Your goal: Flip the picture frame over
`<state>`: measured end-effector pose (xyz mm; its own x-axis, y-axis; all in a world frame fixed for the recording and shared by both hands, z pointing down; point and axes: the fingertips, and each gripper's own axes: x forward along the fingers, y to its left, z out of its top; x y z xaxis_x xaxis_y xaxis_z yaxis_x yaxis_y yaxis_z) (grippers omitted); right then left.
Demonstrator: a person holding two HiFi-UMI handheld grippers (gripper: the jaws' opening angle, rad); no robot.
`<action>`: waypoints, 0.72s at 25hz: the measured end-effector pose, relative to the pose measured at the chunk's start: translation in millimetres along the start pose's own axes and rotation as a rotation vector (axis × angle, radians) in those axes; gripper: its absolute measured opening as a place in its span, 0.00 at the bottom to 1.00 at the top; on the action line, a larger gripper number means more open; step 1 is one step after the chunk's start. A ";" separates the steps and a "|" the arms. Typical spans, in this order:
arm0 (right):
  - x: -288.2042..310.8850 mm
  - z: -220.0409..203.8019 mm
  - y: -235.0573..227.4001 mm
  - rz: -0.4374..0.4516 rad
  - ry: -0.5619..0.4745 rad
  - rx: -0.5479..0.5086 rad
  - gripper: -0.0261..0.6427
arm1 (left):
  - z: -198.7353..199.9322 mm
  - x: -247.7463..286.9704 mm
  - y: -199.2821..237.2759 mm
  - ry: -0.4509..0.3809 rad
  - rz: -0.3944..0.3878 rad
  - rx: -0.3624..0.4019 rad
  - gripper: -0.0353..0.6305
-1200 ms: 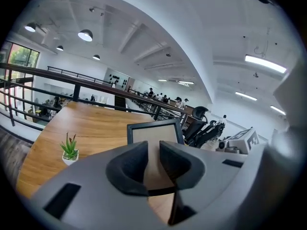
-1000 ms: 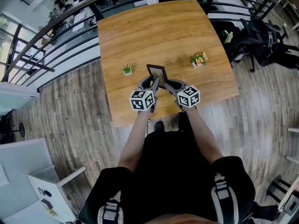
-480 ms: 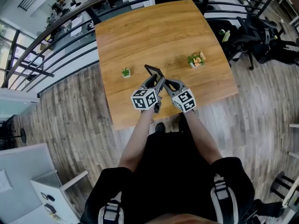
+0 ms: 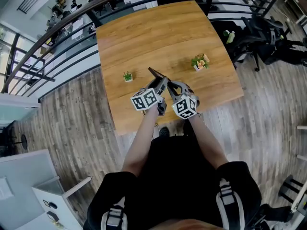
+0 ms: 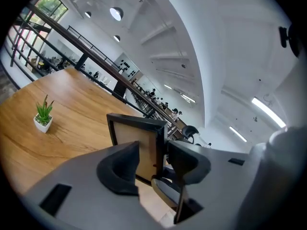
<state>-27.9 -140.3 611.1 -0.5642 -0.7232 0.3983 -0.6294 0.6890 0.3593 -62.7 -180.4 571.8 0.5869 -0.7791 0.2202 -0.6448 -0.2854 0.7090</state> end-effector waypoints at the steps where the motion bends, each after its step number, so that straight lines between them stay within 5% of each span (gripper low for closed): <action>1: -0.5 -0.1 -0.8 -0.018 0.006 -0.042 0.14 | 0.0 0.5 1.2 -0.002 0.004 -0.017 0.34; 9: -1.2 -0.4 0.7 -0.054 0.026 -0.313 0.16 | -0.1 3.6 10.8 -0.030 0.006 -0.143 0.33; 18: 0.7 -8.8 9.0 0.010 0.023 -0.314 0.19 | -4.2 6.6 16.9 -0.061 -0.019 -0.242 0.19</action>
<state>-29.3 -134.2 622.0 -0.5550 -0.7174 0.4212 -0.4259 0.6799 0.5969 -67.7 -188.1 588.0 0.5628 -0.8090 0.1694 -0.4937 -0.1646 0.8539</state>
